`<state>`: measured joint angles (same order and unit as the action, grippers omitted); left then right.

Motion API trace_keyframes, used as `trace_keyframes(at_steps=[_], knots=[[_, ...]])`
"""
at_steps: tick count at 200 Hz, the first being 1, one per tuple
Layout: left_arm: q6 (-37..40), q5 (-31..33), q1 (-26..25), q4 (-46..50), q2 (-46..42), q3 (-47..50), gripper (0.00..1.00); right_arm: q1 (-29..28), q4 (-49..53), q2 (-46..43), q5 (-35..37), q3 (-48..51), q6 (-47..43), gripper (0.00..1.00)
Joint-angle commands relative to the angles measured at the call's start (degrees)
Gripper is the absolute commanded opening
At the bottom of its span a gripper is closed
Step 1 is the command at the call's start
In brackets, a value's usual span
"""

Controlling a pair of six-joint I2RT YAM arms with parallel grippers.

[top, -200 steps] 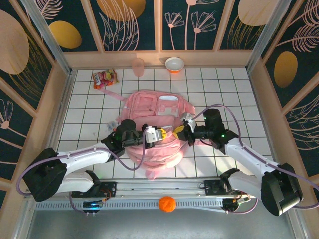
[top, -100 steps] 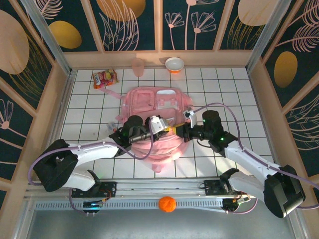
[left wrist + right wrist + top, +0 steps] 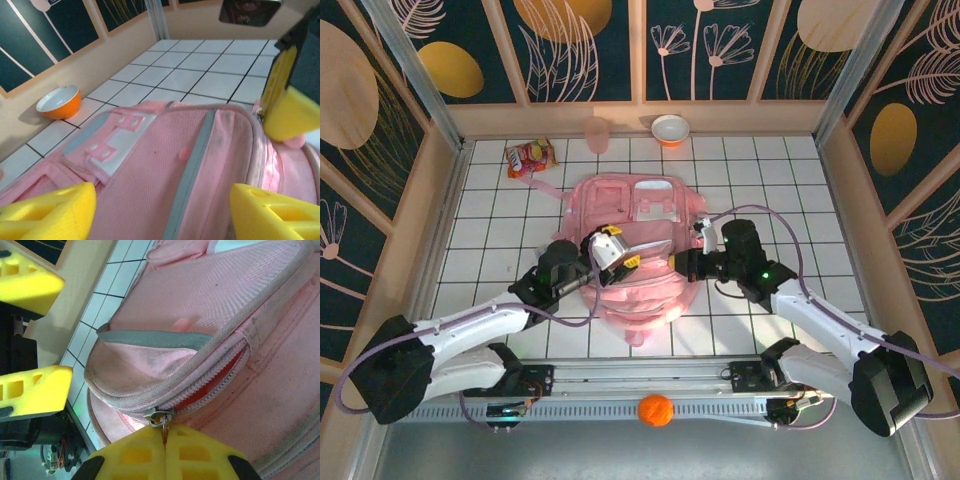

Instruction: Pack books, pencil case, and school supplies into a backpack

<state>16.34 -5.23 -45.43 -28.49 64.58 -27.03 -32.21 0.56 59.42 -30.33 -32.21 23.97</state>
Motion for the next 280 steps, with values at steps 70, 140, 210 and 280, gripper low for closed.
trace_keyframes(at_steps=[70,140,210,280], knots=[[11.27,-0.87,0.08,11.82,7.80,-6.35,0.39,0.48,5.22,1.83,-0.36,-6.53,-0.76,0.00],[5.46,-8.07,0.12,5.80,8.04,-8.04,0.00,0.49,7.05,3.01,0.53,-8.67,1.96,0.00],[2.44,-11.85,0.08,2.58,7.91,-8.06,0.43,-1.92,8.17,3.00,4.97,-9.27,6.23,0.00],[13.16,-6.84,0.13,20.05,4.32,-9.18,0.69,0.51,8.82,3.81,0.36,-10.49,4.16,0.00]])
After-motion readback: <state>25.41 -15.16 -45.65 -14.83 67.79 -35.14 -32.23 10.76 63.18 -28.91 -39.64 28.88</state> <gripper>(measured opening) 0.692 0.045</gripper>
